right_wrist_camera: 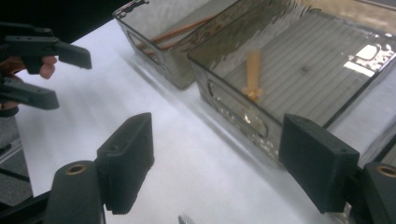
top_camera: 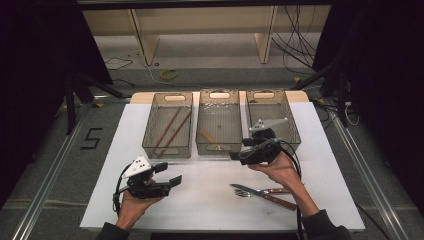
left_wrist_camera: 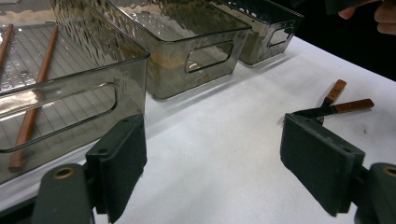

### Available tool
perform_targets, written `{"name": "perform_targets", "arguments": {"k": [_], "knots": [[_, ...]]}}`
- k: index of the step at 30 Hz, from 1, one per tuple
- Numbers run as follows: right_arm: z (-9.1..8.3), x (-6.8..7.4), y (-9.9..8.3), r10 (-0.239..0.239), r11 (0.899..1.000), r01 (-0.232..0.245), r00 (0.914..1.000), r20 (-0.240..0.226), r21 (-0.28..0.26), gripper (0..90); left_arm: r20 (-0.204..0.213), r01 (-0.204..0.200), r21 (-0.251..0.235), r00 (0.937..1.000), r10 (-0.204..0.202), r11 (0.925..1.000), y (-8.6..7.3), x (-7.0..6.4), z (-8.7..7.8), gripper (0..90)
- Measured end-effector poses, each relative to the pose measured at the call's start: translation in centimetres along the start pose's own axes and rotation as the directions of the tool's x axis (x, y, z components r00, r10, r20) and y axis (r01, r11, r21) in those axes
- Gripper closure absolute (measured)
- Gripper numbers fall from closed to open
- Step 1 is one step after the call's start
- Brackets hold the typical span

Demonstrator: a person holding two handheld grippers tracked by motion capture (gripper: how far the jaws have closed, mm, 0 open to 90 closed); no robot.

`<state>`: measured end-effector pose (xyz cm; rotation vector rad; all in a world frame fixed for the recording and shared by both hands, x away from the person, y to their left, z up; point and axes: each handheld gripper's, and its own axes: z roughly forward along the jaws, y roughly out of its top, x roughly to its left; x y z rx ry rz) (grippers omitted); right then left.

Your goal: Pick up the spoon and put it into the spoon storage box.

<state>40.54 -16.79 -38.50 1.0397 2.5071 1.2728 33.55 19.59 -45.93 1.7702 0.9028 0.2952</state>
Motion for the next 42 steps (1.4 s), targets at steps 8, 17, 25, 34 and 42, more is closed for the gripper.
{"name": "perform_targets", "arguments": {"k": [8, 17, 25, 34, 42], "knots": [[-1.0, 0.0, -1.7, -0.005, 1.000, 0.005, 0.9999, -0.013, 0.021, 25.4, -0.001, 0.004, -0.011, 1.0000, -0.004, 0.9999, 0.0, 0.0, -0.1, 22.0], [-1.8, -0.3, -3.7, -0.016, 0.997, 0.017, 0.9997, -0.017, 0.075, 24.4, 0.007, -0.004, -0.020, 1.0000, 0.004, 0.9998, 0.0, -0.1, -0.1, 21.3], [-2.2, -0.1, -4.7, -0.045, 0.991, 0.048, 0.9987, -0.025, 0.125, 24.3, 0.010, -0.011, -0.017, 0.9999, 0.011, 0.9998, 0.1, -0.1, -0.1, 20.0], [-2.9, 0.0, -5.7, -0.054, 0.982, 0.056, 0.9984, -0.015, 0.179, 24.4, 0.014, -0.011, -0.019, 0.9998, 0.011, 0.9998, 0.1, -0.1, -0.1, 19.6], [-3.2, 0.2, -6.7, -0.065, 0.969, 0.065, 0.9979, -0.006, 0.238, 25.6, 0.014, -0.015, -0.019, 0.9998, 0.016, 0.9997, 0.1, -0.1, -0.2, 19.6]]}}
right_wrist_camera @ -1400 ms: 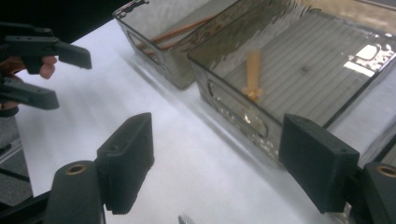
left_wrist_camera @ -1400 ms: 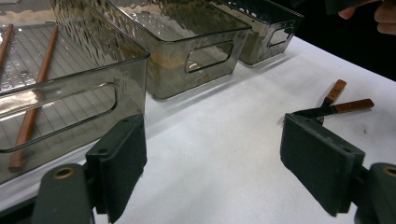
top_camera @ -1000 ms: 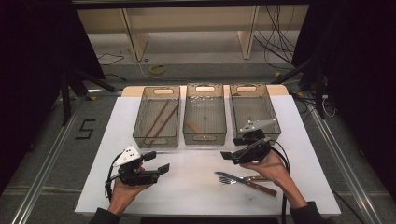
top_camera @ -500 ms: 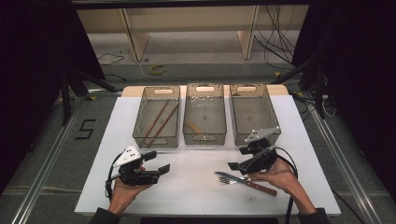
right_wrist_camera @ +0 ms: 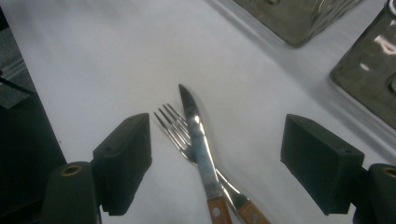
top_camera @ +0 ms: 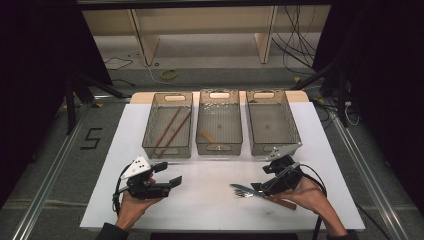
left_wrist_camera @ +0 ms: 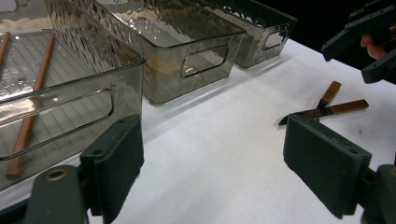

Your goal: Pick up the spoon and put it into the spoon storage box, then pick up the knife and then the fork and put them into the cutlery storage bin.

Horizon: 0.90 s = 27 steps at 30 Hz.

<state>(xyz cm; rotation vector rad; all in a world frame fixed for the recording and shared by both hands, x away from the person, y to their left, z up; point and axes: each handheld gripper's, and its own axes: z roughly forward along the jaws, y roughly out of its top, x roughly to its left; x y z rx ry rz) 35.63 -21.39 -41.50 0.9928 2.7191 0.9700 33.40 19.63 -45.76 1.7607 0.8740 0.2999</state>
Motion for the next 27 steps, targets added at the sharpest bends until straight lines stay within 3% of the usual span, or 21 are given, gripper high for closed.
{"name": "perform_targets", "arguments": {"k": [13, 27], "knots": [[0.3, 0.2, -1.2, -0.022, 0.998, 0.022, 0.9998, 0.004, 0.061, 27.5, 0.000, 0.002, 0.002, 1.0000, -0.002, 1.0000, 0.0, 0.0, 0.1, 19.6], [0.4, 0.5, -1.9, -0.044, 0.987, 0.041, 0.9989, 0.017, 0.155, 31.0, -0.002, 0.003, 0.003, 1.0000, -0.003, 1.0000, 0.0, 0.0, 0.0, 19.6]]}}
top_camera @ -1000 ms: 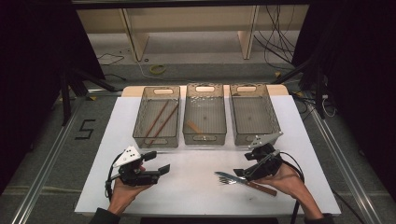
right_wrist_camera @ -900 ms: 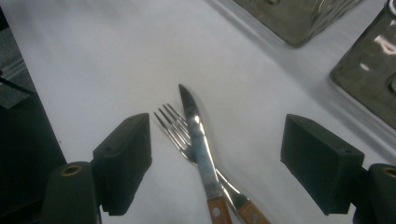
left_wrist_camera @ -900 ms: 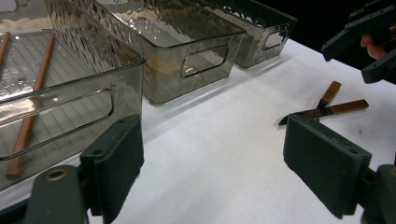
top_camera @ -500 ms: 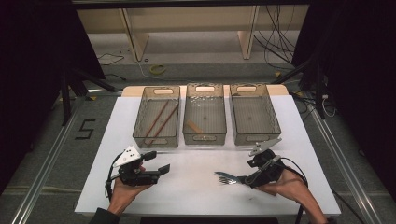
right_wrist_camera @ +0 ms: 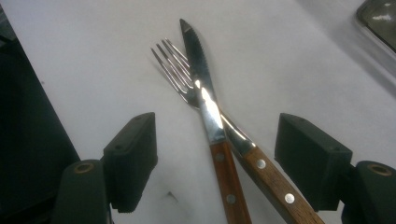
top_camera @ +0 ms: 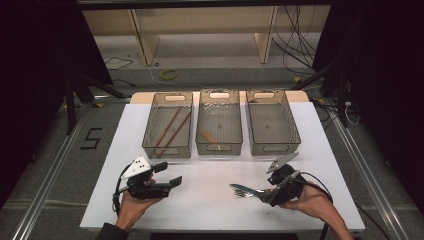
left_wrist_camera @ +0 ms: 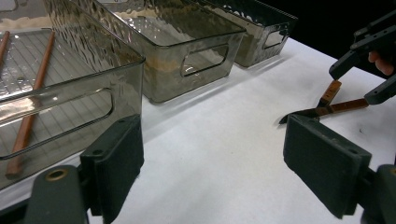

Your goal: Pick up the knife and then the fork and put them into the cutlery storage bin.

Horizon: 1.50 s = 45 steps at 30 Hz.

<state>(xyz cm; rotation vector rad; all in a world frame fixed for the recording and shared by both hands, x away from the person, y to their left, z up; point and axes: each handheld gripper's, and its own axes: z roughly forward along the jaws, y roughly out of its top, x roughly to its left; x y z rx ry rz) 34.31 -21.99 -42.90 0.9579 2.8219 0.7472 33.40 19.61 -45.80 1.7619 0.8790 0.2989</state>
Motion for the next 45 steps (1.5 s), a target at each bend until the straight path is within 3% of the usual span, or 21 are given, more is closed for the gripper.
{"name": "perform_targets", "arguments": {"k": [9, 18, 30, 45], "knots": [[0.1, 0.2, -0.2, -0.046, 0.998, 0.047, 0.9987, -0.020, 0.050, 41.0, 0.003, -0.003, 0.001, 1.0000, 0.003, 1.0000, 0.0, -0.1, -0.1, 19.6], [0.4, 0.4, -0.5, -0.071, 0.989, 0.070, 0.9975, 0.006, 0.127, 51.1, 0.005, -0.011, 0.000, 0.9999, 0.011, 0.9999, 0.0, -0.1, -0.1, 19.6], [1.1, 0.4, -1.2, -0.105, 0.971, 0.089, 0.9925, 0.062, 0.223, 58.6, 0.008, -0.015, 0.003, 0.9999, 0.015, 0.9999, -0.1, -0.1, -0.1, 19.7], [2.3, 0.6, -0.7, -0.162, 0.953, 0.135, 0.9836, 0.079, 0.273, 63.9, 0.011, -0.015, 0.005, 0.9998, 0.015, 0.9999, -0.1, -0.2, 0.0, 19.7]]}}
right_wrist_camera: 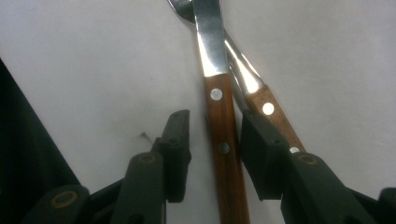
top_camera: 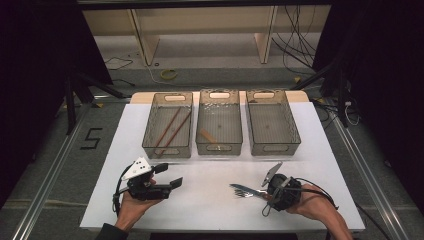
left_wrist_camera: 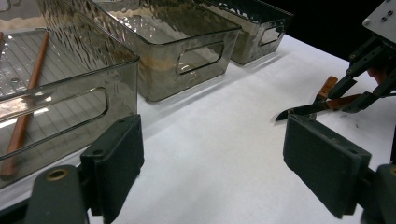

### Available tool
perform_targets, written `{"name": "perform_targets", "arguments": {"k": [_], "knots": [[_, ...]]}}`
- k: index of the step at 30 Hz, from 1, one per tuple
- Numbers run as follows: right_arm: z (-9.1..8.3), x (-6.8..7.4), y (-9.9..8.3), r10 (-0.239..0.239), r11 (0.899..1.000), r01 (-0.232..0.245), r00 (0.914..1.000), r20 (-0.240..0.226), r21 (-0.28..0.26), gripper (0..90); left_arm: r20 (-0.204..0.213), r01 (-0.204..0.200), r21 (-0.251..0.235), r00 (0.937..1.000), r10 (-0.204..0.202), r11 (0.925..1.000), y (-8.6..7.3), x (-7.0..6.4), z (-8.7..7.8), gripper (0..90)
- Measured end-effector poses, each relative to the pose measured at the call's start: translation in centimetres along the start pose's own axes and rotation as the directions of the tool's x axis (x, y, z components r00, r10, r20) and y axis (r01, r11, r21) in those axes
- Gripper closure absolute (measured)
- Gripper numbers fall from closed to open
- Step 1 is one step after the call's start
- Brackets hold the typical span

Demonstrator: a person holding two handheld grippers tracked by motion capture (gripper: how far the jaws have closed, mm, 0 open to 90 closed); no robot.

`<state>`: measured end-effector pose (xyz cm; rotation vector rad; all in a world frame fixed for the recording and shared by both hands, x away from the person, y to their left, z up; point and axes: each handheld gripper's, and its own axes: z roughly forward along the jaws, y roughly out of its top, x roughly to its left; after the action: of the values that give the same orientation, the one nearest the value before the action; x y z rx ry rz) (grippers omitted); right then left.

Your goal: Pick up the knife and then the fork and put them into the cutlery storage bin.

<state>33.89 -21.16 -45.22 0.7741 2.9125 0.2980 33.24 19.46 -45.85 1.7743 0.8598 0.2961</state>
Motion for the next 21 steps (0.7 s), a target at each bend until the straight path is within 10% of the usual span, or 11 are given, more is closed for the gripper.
{"name": "perform_targets", "arguments": {"k": [21], "knots": [[0.31, 0.43, 0.46, -0.072, 0.997, 0.072, 0.9973, 0.013, 0.023, 77.1, 0.003, -0.001, 0.000, 1.0000, 0.001, 1.0000, 0.00, -0.01, 0.02, 19.8]]}}
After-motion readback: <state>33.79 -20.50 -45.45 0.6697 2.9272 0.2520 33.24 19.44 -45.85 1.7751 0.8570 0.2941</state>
